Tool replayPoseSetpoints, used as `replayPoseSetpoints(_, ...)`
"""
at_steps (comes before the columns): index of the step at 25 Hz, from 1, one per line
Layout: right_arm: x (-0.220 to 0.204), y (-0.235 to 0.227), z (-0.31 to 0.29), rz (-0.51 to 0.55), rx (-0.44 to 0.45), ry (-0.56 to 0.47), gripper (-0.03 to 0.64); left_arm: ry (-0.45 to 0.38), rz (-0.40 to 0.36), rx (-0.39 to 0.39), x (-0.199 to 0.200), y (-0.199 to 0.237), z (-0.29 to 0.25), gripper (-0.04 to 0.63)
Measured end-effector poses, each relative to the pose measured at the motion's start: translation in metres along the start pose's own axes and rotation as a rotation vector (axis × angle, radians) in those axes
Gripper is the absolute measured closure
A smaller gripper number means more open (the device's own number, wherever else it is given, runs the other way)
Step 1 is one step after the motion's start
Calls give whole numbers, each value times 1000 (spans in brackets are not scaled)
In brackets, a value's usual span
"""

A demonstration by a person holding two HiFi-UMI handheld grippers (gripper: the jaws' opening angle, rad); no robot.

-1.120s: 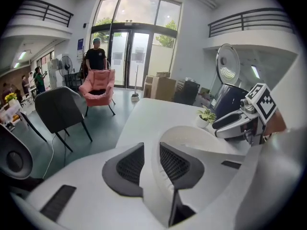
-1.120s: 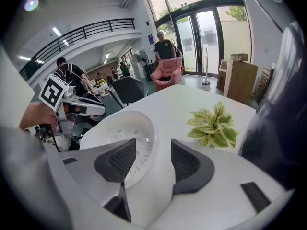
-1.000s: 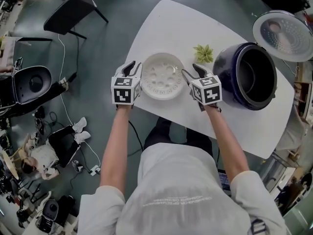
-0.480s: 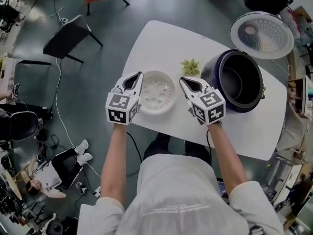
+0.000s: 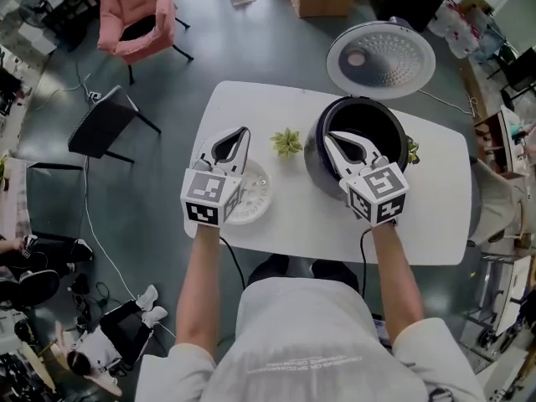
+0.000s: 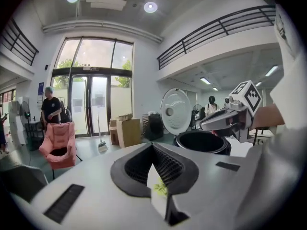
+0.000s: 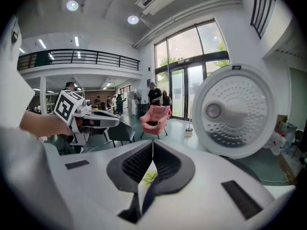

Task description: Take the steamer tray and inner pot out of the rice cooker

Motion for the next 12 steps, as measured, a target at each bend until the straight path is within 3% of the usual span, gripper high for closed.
replayPoseSetpoints(8,25,-73,97,-48,-176,-101,589,-81,-78,-59,75,-47,-31,581)
replayPoseSetpoints(12,23,-106,135,-103,-225,-129,586,-100,-114,-99,94,-69,-51,580)
Point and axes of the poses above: the fingertips, and each gripper's own axes: z backward along the fingers, y to its left, x out of its top, the point moved 6 cm from there along z, backward along the fingers, and after that the axes turned 10 degrees about -z, right-handed, at the moved point
